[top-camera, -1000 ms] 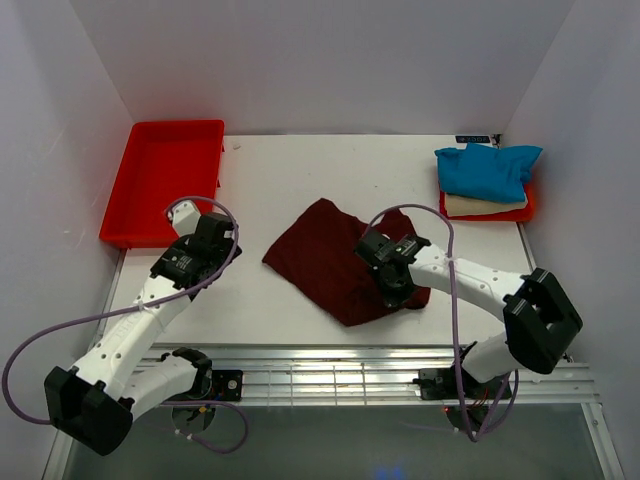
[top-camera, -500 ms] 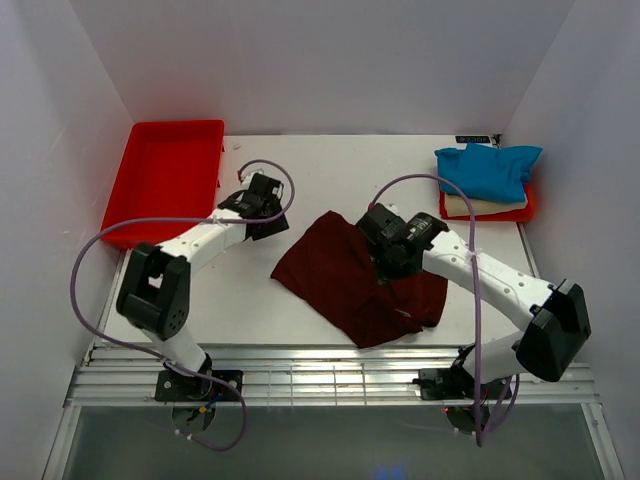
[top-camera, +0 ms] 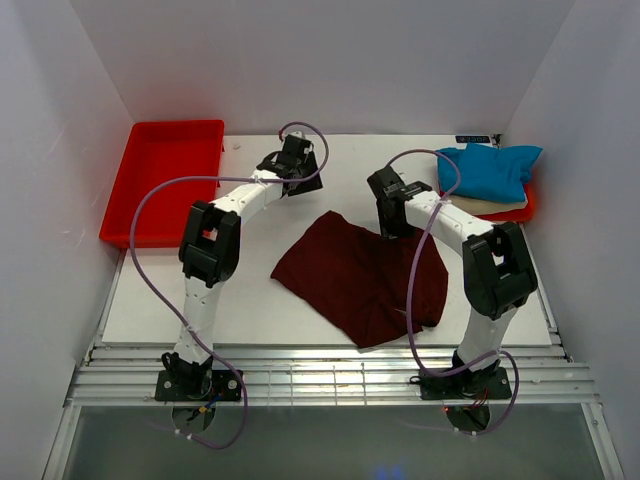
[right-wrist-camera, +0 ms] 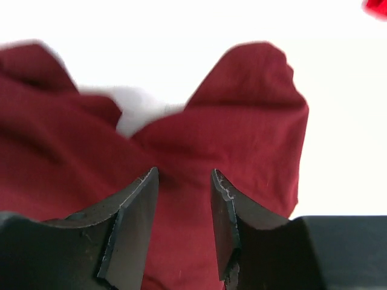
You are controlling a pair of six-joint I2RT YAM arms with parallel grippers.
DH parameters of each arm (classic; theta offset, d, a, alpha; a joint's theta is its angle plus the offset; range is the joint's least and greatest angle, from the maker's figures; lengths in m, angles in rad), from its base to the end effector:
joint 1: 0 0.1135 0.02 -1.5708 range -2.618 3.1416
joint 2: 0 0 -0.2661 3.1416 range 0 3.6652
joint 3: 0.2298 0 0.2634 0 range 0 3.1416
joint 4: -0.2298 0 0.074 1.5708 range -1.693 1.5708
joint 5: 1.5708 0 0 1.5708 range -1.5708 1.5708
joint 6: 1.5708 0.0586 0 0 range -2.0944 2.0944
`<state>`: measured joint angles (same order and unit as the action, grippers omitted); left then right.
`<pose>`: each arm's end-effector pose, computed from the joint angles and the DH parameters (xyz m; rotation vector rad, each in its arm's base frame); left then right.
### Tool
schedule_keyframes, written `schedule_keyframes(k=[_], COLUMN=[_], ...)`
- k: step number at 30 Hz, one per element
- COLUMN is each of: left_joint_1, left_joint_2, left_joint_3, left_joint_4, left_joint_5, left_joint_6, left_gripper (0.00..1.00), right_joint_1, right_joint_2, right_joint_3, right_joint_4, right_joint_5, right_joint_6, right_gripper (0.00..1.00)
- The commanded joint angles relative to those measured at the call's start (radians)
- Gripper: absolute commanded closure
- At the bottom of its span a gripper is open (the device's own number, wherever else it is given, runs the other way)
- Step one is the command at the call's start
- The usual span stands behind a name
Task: Fold and stack the t-shirts
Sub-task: Flatten the tshirt out
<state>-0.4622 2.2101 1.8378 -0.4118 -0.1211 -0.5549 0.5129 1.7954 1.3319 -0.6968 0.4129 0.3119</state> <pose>0.4803 -0.2314 0.1963 -0.1697 2.3698 -0.3541 0.3483 0.1691 0.1949 -0.1476 2.5895 -0.2810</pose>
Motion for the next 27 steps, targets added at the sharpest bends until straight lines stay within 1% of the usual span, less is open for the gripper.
schedule_keyframes(k=[1, 5, 7, 10, 12, 21, 27], left_joint_1=[-0.001, -0.003, -0.007, -0.012, -0.016, -0.044, -0.050], left_joint_2=[0.005, 0.020, 0.010, -0.009, -0.016, -0.082, -0.101], left_joint_3=[0.034, 0.014, -0.005, -0.034, -0.049, -0.118, -0.149], left_joint_4=[-0.038, -0.025, -0.018, 0.001, 0.001, 0.001, 0.004], left_joint_5=[0.070, 0.121, 0.120, 0.170, 0.179, 0.204, 0.227], left_joint_6=[-0.016, -0.034, -0.043, -0.059, -0.069, -0.123, -0.135], left_gripper=[0.39, 0.38, 0.38, 0.38, 0.38, 0.38, 0.42], right_joint_1=[-0.023, -0.066, -0.089, -0.119, -0.134, -0.146, -0.148], right_joint_2=[0.016, 0.064, 0.094, 0.120, 0.125, 0.128, 0.163], right_joint_3=[0.069, 0.085, 0.096, 0.108, 0.101, 0.027, 0.012], right_joint_4=[0.072, 0.105, 0.108, 0.106, 0.106, 0.131, 0.137], right_joint_5=[0.017, 0.003, 0.001, -0.005, -0.011, -0.017, -0.052], right_joint_6=[-0.068, -0.094, -0.100, -0.106, -0.106, -0.106, -0.099], right_gripper=[0.54, 0.55, 0.55, 0.55, 0.55, 0.55, 0.57])
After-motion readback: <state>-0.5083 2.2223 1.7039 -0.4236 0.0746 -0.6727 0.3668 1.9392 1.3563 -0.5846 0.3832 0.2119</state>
